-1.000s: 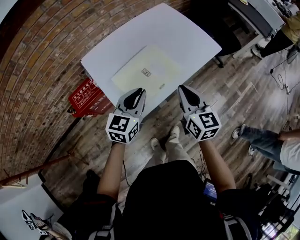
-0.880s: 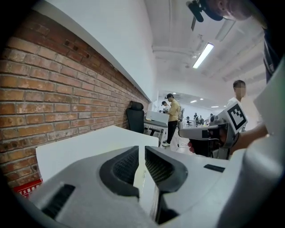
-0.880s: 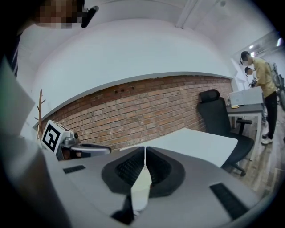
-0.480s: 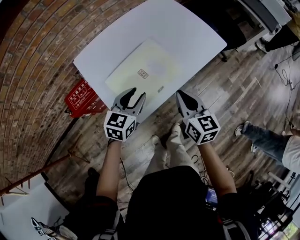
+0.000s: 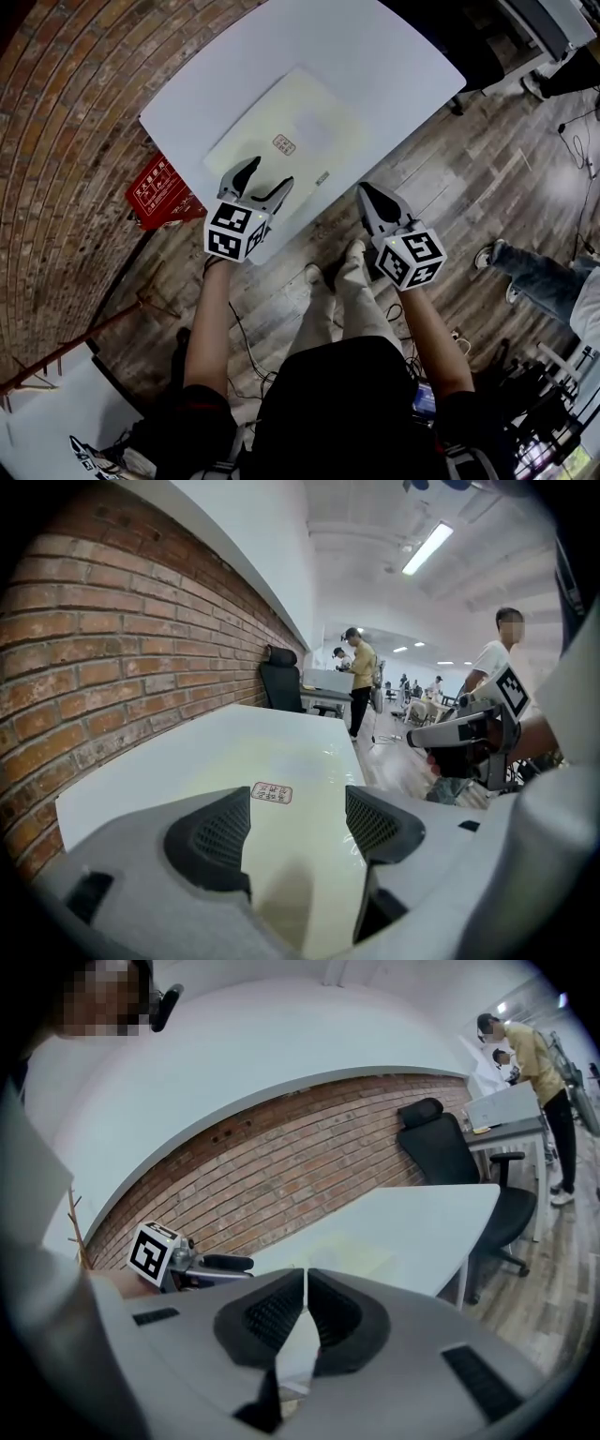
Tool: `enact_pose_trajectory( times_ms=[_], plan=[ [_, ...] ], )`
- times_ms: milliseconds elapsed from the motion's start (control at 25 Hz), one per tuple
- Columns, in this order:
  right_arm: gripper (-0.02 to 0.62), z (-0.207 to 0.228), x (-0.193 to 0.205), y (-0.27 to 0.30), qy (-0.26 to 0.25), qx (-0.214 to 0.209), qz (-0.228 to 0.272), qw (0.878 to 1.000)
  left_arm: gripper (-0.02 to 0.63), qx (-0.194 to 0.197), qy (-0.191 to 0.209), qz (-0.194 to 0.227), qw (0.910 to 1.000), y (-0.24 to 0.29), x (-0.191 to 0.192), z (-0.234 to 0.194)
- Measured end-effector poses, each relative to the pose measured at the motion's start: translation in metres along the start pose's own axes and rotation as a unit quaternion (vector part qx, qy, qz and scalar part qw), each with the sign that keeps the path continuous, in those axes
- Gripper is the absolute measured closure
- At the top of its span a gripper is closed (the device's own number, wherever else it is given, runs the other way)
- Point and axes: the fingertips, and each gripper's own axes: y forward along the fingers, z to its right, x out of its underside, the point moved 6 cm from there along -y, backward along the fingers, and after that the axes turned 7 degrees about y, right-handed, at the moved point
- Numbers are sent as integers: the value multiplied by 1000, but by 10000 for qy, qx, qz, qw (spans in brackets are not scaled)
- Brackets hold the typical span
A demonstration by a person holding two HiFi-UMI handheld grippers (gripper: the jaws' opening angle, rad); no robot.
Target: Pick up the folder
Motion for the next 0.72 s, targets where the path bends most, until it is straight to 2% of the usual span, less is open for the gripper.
enact_pose_trajectory(
  times_ms=[240, 720],
  plan=[
    [563, 8, 13, 8, 347, -184, -140, 9991, 265, 116, 93, -284, 9995, 15, 8, -15],
    [563, 16, 36, 16, 699, -329, -386, 9963, 264, 409, 233, -696, 9965, 30, 23, -19]
  ],
)
